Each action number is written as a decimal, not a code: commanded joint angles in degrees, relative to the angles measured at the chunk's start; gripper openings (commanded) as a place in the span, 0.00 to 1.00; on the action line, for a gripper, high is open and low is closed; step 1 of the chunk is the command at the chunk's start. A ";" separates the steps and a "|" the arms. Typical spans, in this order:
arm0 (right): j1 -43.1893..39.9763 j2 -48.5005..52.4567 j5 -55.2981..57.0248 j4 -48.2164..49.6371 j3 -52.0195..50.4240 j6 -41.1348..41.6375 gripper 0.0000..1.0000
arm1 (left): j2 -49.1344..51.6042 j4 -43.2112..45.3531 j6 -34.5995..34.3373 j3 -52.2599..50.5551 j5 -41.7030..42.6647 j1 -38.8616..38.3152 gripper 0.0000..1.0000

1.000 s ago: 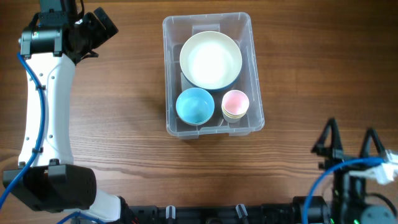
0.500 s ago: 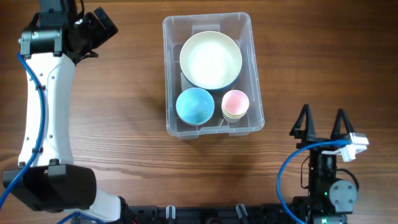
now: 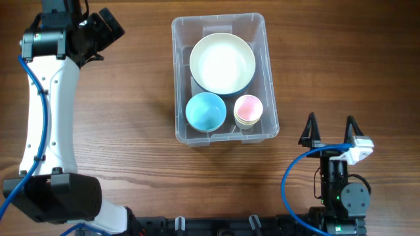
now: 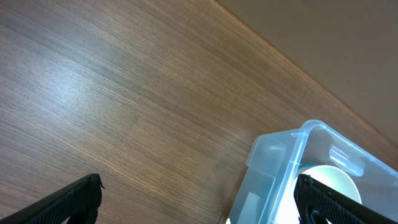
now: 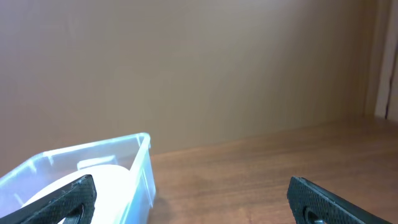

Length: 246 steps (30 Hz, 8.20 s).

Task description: Pack container

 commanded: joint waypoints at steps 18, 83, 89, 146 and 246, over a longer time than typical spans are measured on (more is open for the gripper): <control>-0.24 -0.98 -4.44 -8.68 -0.20 -7.48 1.00 | -1.25 0.00 -0.55 0.63 0.63 0.26 1.00; -0.24 -0.61 -4.44 -8.66 -0.20 -7.48 1.00 | -74.93 -12.79 -0.50 0.63 -1.22 -0.15 1.00; -0.24 -0.61 -4.44 -8.66 -0.20 -7.48 1.00 | -79.41 -25.33 -0.55 0.57 -1.95 -0.15 1.00; -0.24 -0.61 -4.44 -8.66 -0.20 -7.48 1.00 | -98.12 52.83 -0.31 -97.68 5.99 -0.15 1.00; -0.24 -0.61 -4.44 -8.66 -0.20 -7.45 1.00 | -97.98 52.85 28.22 -102.18 4.09 -0.15 1.00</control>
